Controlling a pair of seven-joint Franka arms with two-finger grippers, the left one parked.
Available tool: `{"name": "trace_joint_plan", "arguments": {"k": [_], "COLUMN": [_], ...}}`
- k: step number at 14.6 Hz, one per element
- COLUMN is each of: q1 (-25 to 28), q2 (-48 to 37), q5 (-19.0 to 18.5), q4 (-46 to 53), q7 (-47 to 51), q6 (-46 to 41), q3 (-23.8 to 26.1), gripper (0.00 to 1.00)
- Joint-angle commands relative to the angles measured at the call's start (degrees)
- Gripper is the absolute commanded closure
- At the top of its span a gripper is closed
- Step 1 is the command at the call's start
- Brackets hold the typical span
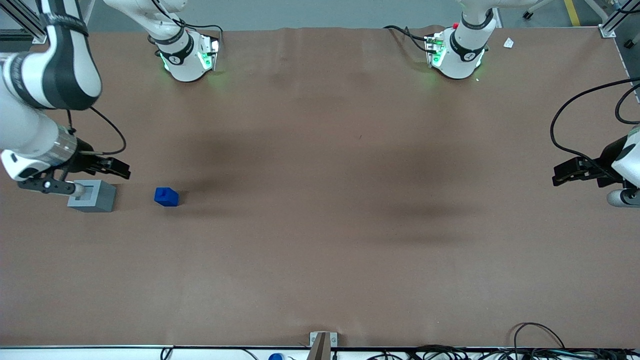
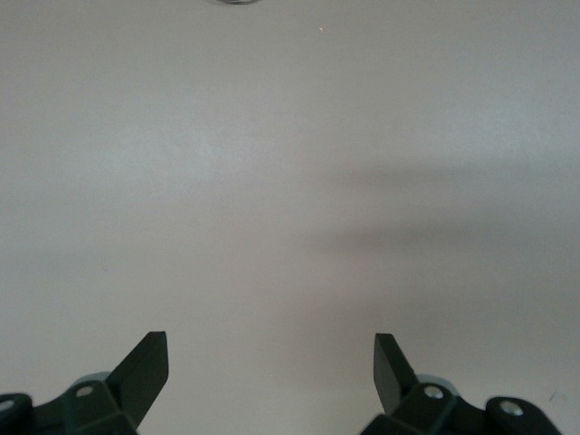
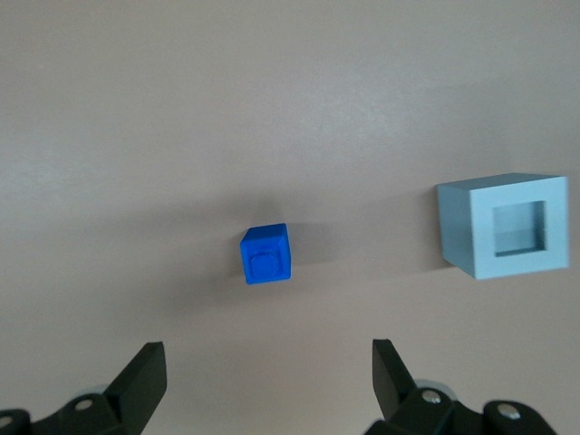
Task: Insert blue part into gray base with right arm
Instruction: 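Move the open right gripper down over the blue block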
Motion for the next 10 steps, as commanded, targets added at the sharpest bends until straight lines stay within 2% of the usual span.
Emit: {"name": "trace_joint_plan", "arguments": {"k": [1, 4, 7, 10], "q1": [-0.5, -0.6, -0.4, -0.1], "q2": [1.8, 5.4, 6.3, 10.0], "q5": [0.5, 0.5, 0.5, 0.5], "q4": [-3.6, -4.9, -10.3, -11.0], "q7": [-0.4, -0.4, -0.4, -0.2], "q6": [5.0, 8.8, 19.7, 24.1], "q3": [0.2, 0.2, 0.2, 0.3], "gripper": [0.00, 0.00, 0.00, 0.00]}}
